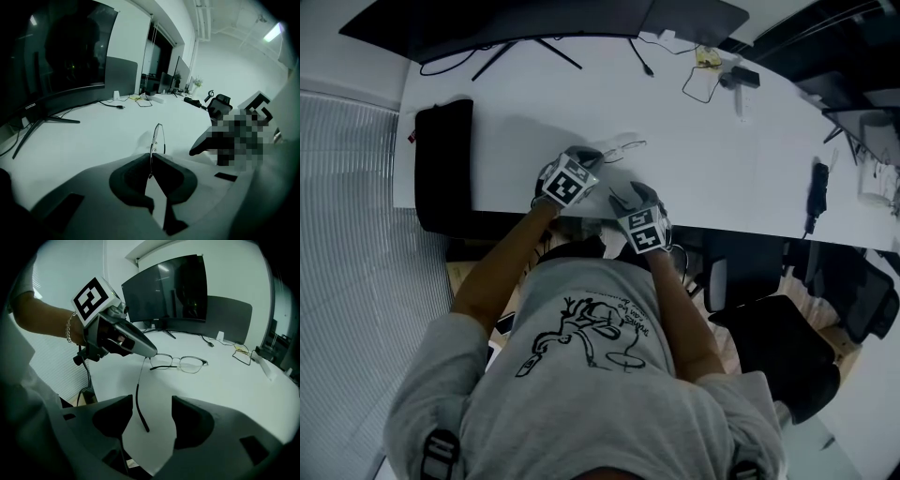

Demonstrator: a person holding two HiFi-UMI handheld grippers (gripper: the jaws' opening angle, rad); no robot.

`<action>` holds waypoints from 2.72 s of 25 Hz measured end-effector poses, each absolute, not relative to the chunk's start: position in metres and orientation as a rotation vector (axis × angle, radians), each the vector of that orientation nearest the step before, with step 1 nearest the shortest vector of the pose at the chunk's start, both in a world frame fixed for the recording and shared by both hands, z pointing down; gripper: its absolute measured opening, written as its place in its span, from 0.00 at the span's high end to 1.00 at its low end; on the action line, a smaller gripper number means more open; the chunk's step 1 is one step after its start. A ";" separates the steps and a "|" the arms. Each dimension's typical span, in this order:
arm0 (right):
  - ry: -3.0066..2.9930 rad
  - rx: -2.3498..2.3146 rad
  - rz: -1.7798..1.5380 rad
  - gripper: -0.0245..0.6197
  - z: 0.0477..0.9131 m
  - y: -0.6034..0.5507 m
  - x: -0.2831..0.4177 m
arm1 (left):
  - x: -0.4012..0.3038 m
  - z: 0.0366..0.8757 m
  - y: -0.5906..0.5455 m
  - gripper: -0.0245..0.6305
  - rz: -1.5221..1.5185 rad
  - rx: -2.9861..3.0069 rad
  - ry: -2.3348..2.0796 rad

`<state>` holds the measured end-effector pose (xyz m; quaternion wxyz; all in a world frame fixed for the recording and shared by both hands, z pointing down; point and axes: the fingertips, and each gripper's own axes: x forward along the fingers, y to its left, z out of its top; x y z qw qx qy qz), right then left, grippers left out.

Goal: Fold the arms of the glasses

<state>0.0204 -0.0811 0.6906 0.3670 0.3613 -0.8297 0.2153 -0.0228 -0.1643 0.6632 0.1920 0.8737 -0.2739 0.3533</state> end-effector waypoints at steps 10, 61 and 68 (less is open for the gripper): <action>-2.093 0.958 0.545 0.54 0.694 -0.085 0.031 | -0.028 0.662 -0.158 0.91 0.991 2.439 -0.736; -2.052 1.006 0.538 0.57 0.698 -0.132 0.061 | -0.026 0.667 -0.123 0.91 1.109 2.419 -0.432; -2.052 1.001 0.524 0.57 0.696 -0.137 0.062 | -0.023 0.667 -0.118 0.91 1.119 2.408 -0.405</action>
